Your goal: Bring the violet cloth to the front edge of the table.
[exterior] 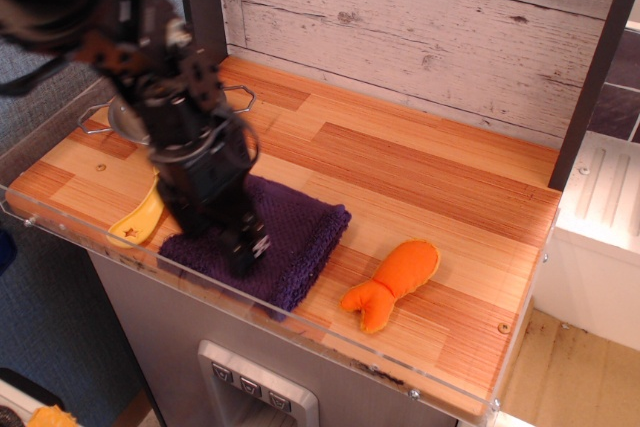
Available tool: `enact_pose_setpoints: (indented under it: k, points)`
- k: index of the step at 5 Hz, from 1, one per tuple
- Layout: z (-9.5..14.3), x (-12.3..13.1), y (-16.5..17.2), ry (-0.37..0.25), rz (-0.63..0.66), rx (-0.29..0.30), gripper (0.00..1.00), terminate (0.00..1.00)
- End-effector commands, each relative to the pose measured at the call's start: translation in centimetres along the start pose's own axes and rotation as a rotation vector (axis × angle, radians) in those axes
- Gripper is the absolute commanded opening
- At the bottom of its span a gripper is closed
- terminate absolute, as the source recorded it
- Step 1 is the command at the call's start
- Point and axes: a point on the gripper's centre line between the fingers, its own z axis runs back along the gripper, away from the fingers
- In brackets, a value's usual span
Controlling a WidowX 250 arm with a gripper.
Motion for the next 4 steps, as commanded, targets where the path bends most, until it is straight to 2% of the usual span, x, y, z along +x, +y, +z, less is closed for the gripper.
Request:
enact_pose_setpoints:
  k: [1, 2, 3, 4]
  points:
    - [4.7, 1.8, 1.0, -0.147, 0.016, 0.021, 1.0, 0.0]
    - [9.1, 4.3, 0.5, -0.22, -0.005, 0.038, 1.0, 0.0]
    - [13.2, 4.6, 0.0, -0.198, 0.028, 0.082, 1.0, 0.0]
    - [13.8, 5.0, 0.5, -0.1, 0.142, 0.087, 1.0, 0.0]
